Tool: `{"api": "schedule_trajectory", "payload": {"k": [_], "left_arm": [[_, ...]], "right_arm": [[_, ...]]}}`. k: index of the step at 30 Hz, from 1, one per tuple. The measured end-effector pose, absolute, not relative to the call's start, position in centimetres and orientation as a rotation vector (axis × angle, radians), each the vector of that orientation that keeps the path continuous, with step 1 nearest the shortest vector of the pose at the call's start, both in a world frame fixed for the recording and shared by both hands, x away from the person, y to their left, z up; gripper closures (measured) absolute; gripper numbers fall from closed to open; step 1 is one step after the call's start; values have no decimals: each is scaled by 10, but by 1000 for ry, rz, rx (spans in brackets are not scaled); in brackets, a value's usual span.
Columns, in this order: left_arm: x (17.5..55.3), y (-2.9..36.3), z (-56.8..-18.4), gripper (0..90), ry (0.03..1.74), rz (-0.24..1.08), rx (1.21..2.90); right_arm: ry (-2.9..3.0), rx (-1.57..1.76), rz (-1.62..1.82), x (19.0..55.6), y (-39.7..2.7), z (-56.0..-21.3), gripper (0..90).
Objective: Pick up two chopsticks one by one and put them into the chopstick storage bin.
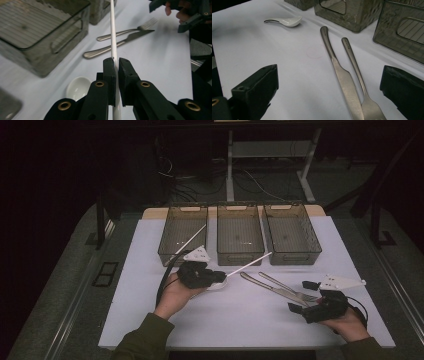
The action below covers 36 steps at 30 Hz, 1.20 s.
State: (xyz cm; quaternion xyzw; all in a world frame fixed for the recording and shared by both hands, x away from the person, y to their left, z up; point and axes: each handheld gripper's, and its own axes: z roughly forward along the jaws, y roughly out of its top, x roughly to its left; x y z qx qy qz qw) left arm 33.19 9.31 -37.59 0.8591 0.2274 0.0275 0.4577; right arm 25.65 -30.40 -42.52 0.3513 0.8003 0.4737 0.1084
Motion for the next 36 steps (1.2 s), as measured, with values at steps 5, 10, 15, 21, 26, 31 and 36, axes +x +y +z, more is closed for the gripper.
{"api": "schedule_trajectory", "payload": {"k": [5, 10, 15, 21, 26, 31, 36], "left_arm": [[337, 105, -372, 840, 591, 88, 2095], [341, 117, -369, 839, 624, 110, 2074], [346, 128, -368, 839, 664, 132, 2051], [352, 141, -364, 839, 715, 170, 2020], [359, 150, -362, 839, 749, 200, 2007], [369, 159, -358, 839, 783, 249, 2007], [383, 171, -357, 839, 829, 285, 1998]], "right_arm": [[2355, 1033, 1392, 257, -304, -425, 19], [2355, 1032, 1390, 257, -304, -426, 19], [2354, 1031, 1389, 257, -303, -426, 19], [2356, 1032, 1387, 257, -303, -426, 19], [2358, 1036, 1384, 257, -303, -426, 19], [2356, 1036, 1384, 258, -303, -427, 19], [2358, 1049, 1382, 259, -303, -427, 19]]}}
